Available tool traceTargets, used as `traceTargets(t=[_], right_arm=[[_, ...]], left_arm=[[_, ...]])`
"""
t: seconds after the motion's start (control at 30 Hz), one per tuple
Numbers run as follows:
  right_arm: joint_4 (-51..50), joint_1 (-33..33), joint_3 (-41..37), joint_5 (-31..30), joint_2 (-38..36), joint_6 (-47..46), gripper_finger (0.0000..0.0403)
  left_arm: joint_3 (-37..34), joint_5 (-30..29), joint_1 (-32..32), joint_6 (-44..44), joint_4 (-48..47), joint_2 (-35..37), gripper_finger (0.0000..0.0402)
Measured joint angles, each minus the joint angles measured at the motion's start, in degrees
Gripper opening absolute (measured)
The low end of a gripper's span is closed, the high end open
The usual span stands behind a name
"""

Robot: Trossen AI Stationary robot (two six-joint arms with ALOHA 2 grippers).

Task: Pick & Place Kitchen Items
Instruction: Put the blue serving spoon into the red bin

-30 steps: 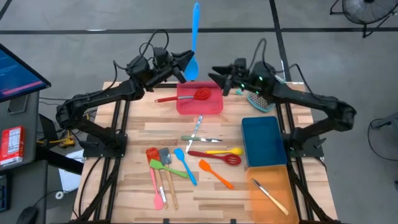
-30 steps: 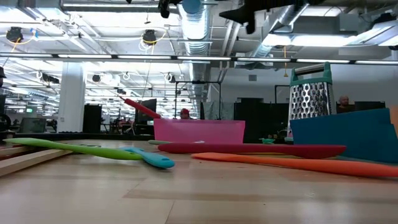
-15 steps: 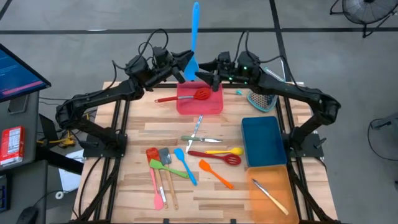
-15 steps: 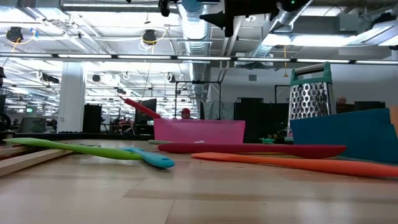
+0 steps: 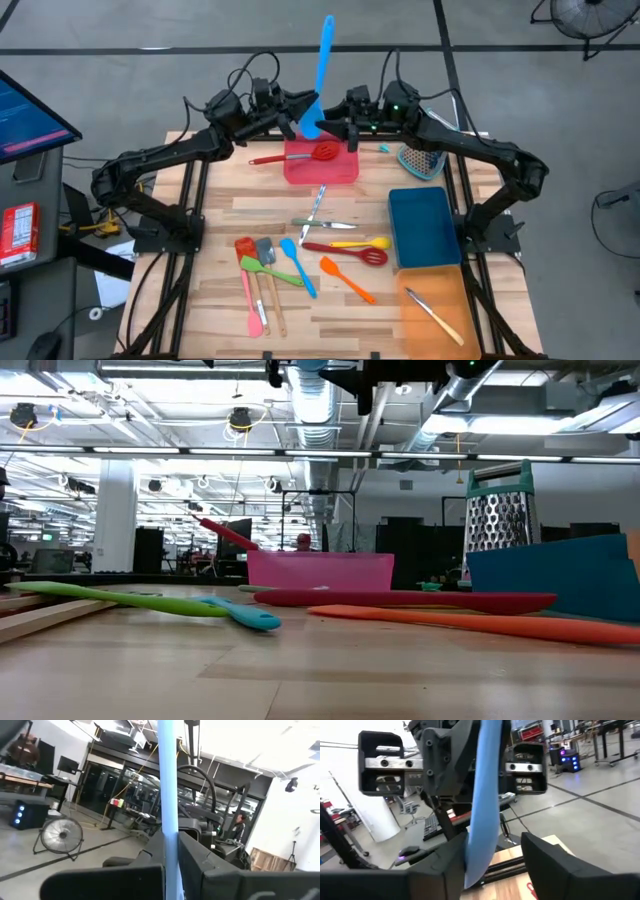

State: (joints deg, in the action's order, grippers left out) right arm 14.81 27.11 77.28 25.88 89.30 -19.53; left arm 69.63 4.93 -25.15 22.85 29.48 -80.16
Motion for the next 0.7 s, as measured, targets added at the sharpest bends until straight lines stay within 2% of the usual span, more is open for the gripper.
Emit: traceTargets(t=[0.1, 0.27, 0.3, 0.47, 0.7], right_arm=[[-0.04, -0.06, 0.0, 0.03, 0.0, 0.0, 0.0129], [-0.39, 0.47, -0.04, 2.43, 0.02, 0.08, 0.0027], [-0.39, 0.48, -0.07, 2.81, 0.0, 0.35, 0.0016], [-1.37, 0.44, -0.07, 2.77, -0.13, -0.32, 0.0009], [-8.29, 1.06, -0.02, 2.79, -2.5, -0.98, 0.0004]], left_arm=[[0.0, 0.19, -0.02, 0.39, -0.12, 0.0, 0.0008], [0.0, 2.42, 0.03, 2.0, 0.05, 0.0, 0.0007], [0.0, 2.58, 0.04, 2.32, 0.08, 0.0, 0.0007], [0.0, 4.13, 0.0, 3.15, -0.14, 0.04, 0.0007], [-0.04, 6.29, -0.75, 2.71, -2.42, 0.31, 0.0009]])
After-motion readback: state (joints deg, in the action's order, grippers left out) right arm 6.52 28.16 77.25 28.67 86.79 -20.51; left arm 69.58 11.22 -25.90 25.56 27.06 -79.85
